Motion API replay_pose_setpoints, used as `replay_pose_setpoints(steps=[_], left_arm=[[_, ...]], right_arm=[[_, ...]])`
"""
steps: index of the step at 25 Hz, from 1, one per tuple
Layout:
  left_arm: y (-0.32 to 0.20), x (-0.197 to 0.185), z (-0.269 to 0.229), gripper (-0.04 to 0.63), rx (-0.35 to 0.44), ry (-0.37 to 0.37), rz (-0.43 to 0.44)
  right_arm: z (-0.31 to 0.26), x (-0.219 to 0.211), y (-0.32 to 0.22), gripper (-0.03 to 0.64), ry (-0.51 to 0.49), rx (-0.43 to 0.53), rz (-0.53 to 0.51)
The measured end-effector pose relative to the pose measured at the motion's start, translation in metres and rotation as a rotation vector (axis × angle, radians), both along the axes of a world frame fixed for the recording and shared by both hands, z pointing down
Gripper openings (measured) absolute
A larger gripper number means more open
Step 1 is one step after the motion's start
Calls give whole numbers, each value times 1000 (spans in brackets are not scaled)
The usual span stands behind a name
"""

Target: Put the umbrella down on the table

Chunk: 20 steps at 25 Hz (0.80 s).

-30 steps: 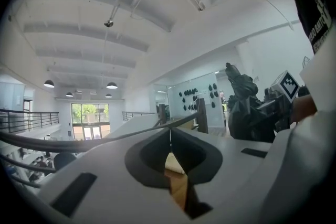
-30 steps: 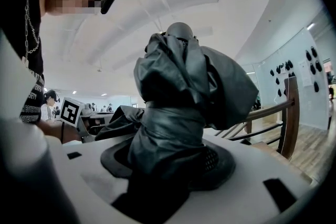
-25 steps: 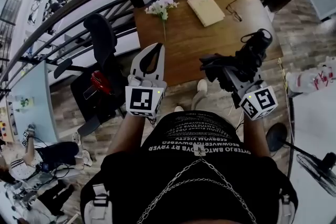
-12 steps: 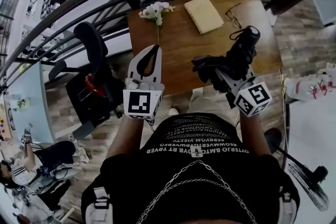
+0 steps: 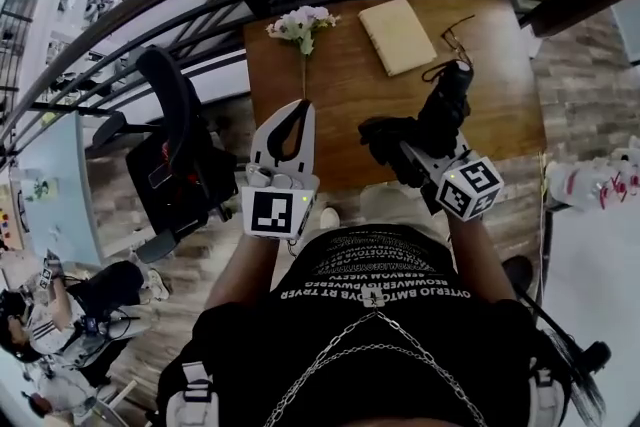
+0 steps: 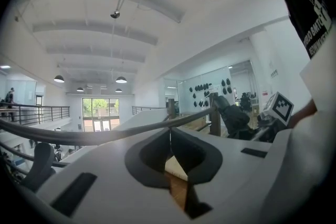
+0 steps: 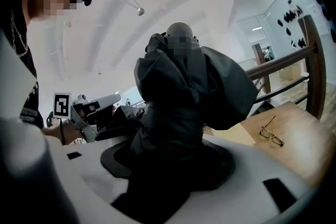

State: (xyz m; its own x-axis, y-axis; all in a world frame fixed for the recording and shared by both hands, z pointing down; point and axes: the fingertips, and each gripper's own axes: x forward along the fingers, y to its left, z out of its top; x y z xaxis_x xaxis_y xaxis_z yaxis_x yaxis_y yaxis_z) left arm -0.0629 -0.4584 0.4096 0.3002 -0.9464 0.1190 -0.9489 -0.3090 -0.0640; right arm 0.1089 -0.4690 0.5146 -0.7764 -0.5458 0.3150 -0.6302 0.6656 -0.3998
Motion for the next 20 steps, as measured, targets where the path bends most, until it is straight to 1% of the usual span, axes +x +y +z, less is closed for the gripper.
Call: replay_pose_setpoints(steps=[3, 7, 14, 20], left_arm=[[-4, 4, 7, 31, -17, -4, -6], [-10, 6, 17, 31, -33, -13, -17], [-15, 5, 26, 31, -72, -27, -40], [-10, 6, 35, 31, -94, -32, -49]], right_arm=[[32, -8, -3, 259, -9, -73, -36], [80, -11, -9, 259, 29, -173, -71], [162, -7, -9, 259, 89, -387, -76], [226, -11, -5, 259, 141, -494, -102]])
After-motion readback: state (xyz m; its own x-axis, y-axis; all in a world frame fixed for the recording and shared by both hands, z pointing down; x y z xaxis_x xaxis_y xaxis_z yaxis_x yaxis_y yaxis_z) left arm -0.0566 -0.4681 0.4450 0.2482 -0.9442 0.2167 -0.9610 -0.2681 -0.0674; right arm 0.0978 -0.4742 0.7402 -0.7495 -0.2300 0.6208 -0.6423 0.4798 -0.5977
